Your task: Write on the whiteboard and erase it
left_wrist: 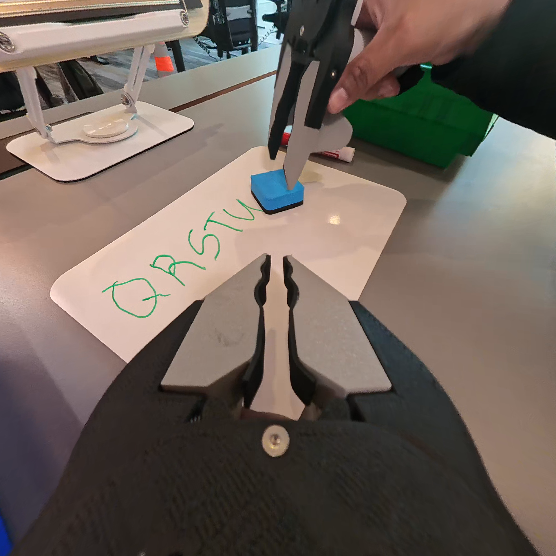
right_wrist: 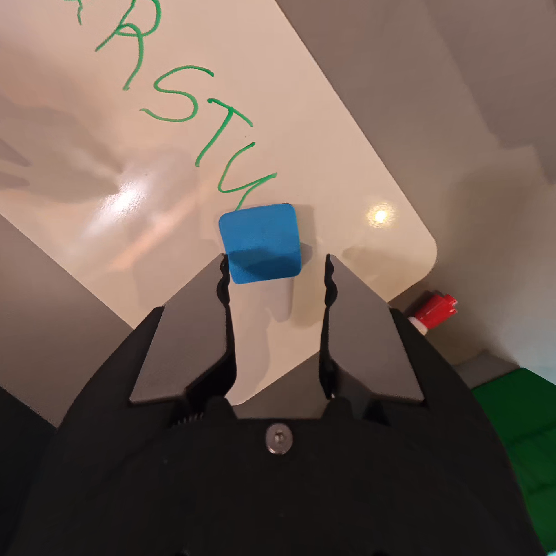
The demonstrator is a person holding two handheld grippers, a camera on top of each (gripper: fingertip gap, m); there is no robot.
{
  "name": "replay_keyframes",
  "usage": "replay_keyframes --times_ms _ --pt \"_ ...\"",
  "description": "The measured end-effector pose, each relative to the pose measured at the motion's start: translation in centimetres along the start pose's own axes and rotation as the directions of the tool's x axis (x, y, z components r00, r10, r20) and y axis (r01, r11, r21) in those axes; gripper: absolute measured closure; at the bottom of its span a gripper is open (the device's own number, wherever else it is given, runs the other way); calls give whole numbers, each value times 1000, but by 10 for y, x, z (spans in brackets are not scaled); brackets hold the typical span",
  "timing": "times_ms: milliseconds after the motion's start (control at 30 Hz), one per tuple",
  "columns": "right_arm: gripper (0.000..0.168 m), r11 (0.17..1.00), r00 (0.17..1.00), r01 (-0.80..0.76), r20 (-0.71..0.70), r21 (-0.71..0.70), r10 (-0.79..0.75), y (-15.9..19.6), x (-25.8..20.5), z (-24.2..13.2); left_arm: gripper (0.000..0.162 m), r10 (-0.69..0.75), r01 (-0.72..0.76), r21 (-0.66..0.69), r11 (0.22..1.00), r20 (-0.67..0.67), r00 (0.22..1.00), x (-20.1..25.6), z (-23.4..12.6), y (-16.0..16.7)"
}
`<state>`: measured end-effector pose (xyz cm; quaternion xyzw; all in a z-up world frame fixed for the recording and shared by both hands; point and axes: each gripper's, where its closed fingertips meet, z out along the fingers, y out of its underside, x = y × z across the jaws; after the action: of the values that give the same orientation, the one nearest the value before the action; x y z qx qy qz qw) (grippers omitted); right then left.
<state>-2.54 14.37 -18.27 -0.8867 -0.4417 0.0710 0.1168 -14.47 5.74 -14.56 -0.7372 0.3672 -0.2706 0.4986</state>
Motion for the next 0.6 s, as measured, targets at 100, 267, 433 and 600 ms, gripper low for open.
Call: replay_keyframes --times_ms 100,267,433,600 --pt "108 1000 999 -7 43 27 6 -2 -7 -2 156 12 -12 -6 1000 -1 1000 1 1 1" --pt "110 995 995 97 4 4 -97 1 -3 13 156 -4 4 -9 1000 -9 1000 1 1 1" --pt "117 993 989 112 94 31 -115 0 -14 18 162 -125 105 -173 979 -106 986 13 7 25" --pt "117 996 991 73 108 53 -79 -4 -10 16 162 -149 105 -334 937 -109 983 18 14 49"
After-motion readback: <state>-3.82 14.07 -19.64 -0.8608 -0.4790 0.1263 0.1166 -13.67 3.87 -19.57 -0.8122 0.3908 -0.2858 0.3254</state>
